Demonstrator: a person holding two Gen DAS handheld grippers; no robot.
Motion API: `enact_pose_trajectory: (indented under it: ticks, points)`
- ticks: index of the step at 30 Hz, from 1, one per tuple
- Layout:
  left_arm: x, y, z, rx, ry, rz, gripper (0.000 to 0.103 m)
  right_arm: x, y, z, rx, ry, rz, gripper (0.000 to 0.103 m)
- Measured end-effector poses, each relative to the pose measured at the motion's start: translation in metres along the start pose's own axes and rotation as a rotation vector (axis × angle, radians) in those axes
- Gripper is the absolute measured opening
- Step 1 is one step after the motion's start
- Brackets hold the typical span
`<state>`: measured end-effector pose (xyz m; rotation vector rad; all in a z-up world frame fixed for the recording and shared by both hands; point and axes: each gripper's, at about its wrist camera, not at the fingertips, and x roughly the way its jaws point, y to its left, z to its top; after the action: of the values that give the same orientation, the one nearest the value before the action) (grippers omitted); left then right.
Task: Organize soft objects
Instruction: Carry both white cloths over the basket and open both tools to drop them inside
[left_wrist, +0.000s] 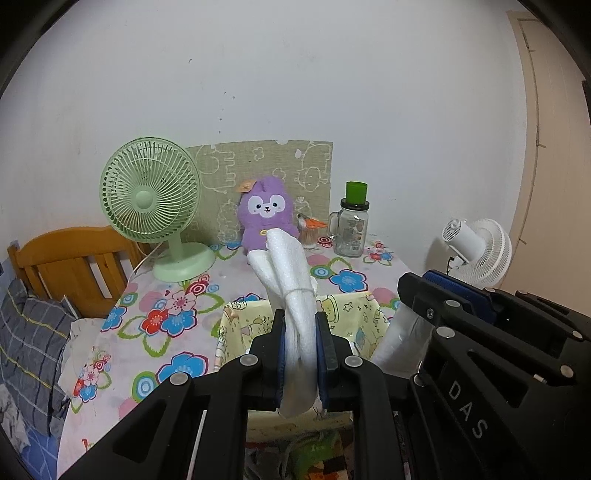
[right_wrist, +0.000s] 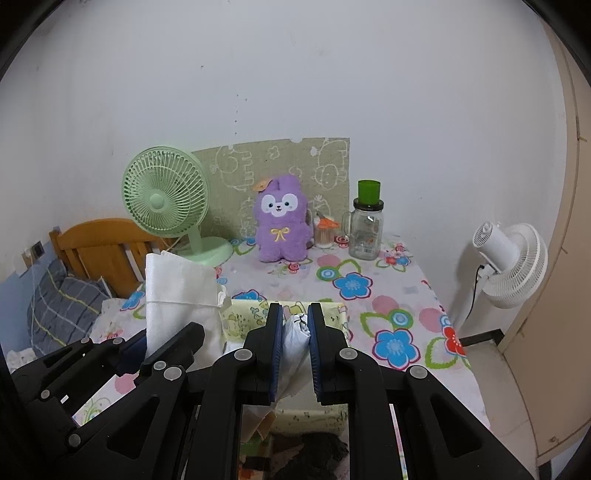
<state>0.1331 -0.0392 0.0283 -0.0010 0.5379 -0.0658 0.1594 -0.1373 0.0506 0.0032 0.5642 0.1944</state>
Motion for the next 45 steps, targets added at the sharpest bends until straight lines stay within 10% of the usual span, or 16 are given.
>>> enact_pose_trajectory:
  ticks: [29, 45]
  points:
    - [0.094, 0.023, -0.008, -0.054, 0.17, 0.026, 0.015, 0.097, -0.004, 0.006, 0.019, 0.121, 0.029, 0.017]
    - [0.125, 0.032, -0.025, -0.085, 0.273, 0.025, 0.058, 0.138, -0.009, -0.007, 0.036, 0.226, 0.032, 0.019]
